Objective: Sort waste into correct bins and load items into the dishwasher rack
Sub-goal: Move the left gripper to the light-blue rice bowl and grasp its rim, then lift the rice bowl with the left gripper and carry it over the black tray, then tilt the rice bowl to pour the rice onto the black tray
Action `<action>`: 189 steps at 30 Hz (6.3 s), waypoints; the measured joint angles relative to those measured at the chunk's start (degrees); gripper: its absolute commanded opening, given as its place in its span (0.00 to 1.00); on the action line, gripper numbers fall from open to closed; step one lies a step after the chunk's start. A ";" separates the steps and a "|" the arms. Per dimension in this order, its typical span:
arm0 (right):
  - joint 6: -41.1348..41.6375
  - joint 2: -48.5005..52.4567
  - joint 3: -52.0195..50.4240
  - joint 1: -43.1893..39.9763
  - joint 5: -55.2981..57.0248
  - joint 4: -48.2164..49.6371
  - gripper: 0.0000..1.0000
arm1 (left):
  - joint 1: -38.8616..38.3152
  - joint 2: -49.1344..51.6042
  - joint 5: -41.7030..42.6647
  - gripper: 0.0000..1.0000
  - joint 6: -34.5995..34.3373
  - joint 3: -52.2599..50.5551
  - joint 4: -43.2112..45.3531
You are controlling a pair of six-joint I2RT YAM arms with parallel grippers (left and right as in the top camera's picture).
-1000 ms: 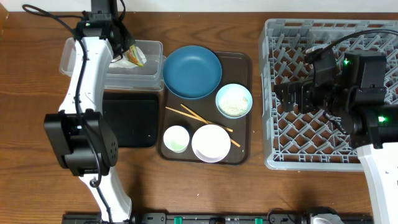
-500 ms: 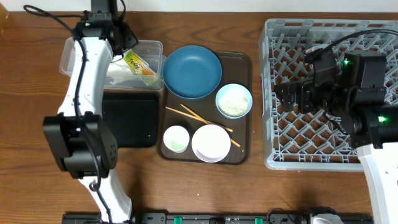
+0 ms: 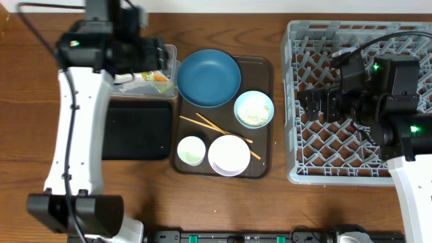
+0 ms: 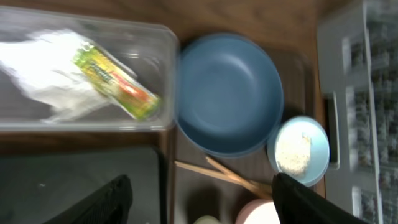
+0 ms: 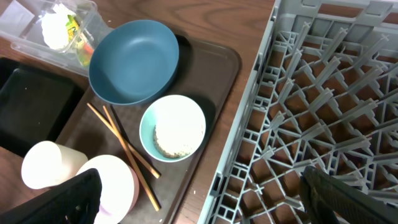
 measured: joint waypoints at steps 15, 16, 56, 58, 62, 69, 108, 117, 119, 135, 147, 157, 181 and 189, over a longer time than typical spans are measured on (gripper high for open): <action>0.00 0.00 0.00 0.00 0.00 -0.11 0.99 | -13.51 3.80 1.05 0.69 2.03 0.00 -6.47; 0.00 0.00 0.02 0.00 0.00 -0.09 0.99 | -14.08 3.80 1.07 0.68 1.42 0.00 -7.32; 1.51 0.00 0.02 0.00 0.00 -0.66 0.99 | -20.72 4.00 -3.43 0.62 -7.15 -7.48 -9.09; 1.53 0.00 0.02 0.00 0.00 -0.68 0.99 | -22.51 4.02 -3.28 0.62 -6.03 -7.48 -6.25; 1.99 0.02 0.02 0.00 0.00 -0.63 0.99 | -26.27 5.09 -3.58 0.62 -4.46 -7.48 -1.49; 7.43 -0.48 0.24 -2.03 1.36 2.23 0.99 | -31.78 12.07 -4.02 0.63 0.00 -7.48 4.35; 10.80 -5.64 2.54 -12.81 2.64 -4.17 0.99 | -39.85 25.70 -10.03 0.38 18.18 -9.99 18.86; 10.80 -5.64 2.54 -12.81 2.64 -4.17 0.99 | -39.98 25.75 -10.03 0.30 18.18 -11.98 20.65; 10.80 -5.64 2.54 -12.81 2.64 -4.17 0.99 | -39.98 25.75 -10.10 0.24 18.14 -11.98 20.81; 10.80 -5.64 2.54 -12.81 2.64 -4.17 0.99 | -40.11 25.75 -11.19 0.06 18.58 -11.93 22.18; 10.80 -5.64 2.54 -12.81 2.64 -4.20 0.99 | -40.15 22.69 -11.10 0.06 11.34 -10.34 21.33; 10.80 -5.62 2.54 -12.81 2.64 -4.24 0.99 | -37.53 8.39 -10.60 0.06 2.58 -10.34 16.90; 10.80 -5.57 2.54 -12.81 2.62 -4.39 0.99 | 6.05 0.66 9.07 0.06 -7.23 -20.65 -1.42; 10.80 -5.57 2.54 -12.81 2.62 -4.37 0.99 | 19.58 0.66 29.14 0.06 0.39 -28.65 2.73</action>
